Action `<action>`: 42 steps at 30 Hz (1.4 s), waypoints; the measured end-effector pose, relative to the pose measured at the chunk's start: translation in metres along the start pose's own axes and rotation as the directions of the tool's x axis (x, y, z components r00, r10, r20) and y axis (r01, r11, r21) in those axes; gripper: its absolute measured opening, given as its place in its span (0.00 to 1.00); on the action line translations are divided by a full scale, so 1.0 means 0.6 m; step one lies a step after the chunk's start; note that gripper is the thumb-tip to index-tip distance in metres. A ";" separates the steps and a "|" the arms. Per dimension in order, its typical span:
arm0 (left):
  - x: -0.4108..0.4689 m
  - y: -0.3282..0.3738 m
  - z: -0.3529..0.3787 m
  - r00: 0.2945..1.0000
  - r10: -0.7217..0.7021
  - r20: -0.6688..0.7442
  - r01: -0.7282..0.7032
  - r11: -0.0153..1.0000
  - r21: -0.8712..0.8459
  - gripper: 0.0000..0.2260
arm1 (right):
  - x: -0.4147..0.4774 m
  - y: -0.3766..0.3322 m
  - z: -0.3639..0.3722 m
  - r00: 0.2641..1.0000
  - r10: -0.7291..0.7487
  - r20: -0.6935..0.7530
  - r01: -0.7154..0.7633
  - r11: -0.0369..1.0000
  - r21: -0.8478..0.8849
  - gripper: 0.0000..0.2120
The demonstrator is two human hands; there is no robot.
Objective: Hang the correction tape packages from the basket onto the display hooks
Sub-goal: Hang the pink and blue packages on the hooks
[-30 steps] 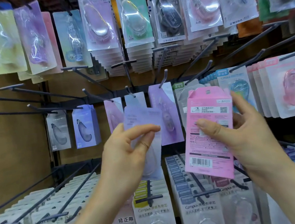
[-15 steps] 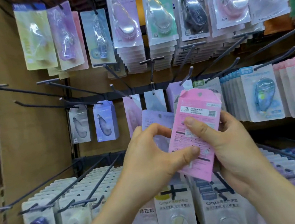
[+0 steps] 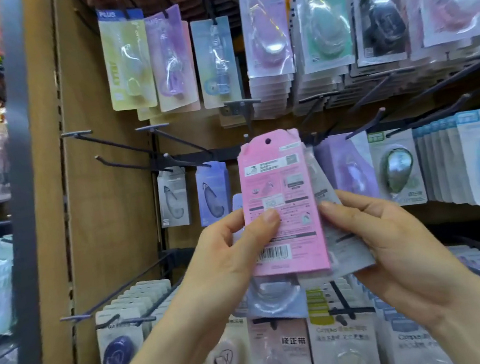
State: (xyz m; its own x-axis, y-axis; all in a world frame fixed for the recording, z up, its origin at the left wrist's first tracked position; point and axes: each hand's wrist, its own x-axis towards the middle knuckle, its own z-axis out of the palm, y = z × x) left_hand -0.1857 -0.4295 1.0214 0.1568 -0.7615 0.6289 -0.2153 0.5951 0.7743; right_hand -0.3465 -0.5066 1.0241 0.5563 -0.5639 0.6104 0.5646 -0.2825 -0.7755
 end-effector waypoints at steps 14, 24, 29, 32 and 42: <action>-0.057 -0.014 -0.187 0.936 -0.012 -0.351 -0.002 0.999 -0.039 0.13 | 0.054 0.055 0.083 0.975 0.220 0.036 -0.223 0.962 0.158 0.23; -0.085 -0.008 -0.293 0.865 0.007 -0.502 0.104 0.976 0.193 0.15 | 0.130 0.112 0.200 0.957 0.231 0.174 -0.164 0.930 -0.330 0.18; -0.101 0.004 -0.342 0.785 0.120 -0.607 0.170 0.902 0.398 0.06 | 0.189 0.118 0.251 0.997 0.022 0.077 0.017 0.877 -0.480 0.13; -0.114 0.006 -0.361 0.774 0.138 -0.618 0.197 0.875 0.443 0.15 | 0.206 0.117 0.289 0.994 0.021 0.106 0.031 0.888 -0.459 0.11; -0.127 0.037 -0.385 0.822 0.096 -0.562 0.109 0.941 0.320 0.11 | 0.212 0.127 0.325 0.999 0.046 -0.011 -0.047 0.916 -0.398 0.09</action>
State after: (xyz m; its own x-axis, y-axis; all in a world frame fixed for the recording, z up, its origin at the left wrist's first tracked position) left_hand 0.0204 -0.2991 1.0068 0.6495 -0.4245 0.6308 -0.4938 0.3954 0.7745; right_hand -0.1138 -0.4487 1.0741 0.5751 -0.5847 0.5721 0.2489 -0.5411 -0.8033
